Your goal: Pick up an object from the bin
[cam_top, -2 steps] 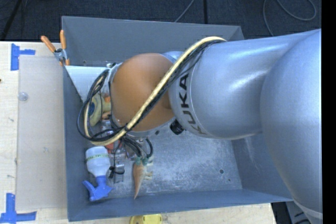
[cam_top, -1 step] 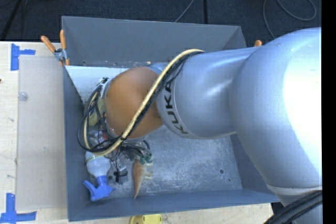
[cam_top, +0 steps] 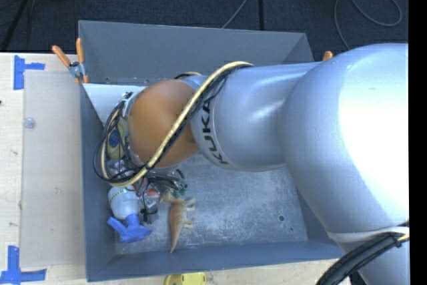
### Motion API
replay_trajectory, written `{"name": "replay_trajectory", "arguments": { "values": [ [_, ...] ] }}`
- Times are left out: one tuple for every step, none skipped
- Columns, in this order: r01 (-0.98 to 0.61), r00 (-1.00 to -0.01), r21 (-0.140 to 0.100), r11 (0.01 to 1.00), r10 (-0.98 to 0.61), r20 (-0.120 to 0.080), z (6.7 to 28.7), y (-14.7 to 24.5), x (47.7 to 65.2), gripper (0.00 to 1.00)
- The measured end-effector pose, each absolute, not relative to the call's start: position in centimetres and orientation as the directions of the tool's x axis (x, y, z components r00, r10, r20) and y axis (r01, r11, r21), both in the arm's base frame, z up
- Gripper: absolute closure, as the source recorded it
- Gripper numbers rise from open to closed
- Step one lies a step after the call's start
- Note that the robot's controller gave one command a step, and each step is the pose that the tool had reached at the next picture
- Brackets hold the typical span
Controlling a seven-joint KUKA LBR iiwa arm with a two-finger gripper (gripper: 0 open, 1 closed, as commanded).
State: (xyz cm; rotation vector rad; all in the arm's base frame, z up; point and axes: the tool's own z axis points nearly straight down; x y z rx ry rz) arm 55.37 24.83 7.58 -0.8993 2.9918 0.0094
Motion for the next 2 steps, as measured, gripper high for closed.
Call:
{"name": "replay_trajectory", "arguments": {
  "values": [
    [-0.706,-0.707,-0.009,0.708,-0.706,-0.032,7.8,24.8,51.9,0.0],
    [-0.77,-0.637,-0.003,0.637,-0.77,-0.007,6.9,24.5,50.2,1.0]
  ]
}}
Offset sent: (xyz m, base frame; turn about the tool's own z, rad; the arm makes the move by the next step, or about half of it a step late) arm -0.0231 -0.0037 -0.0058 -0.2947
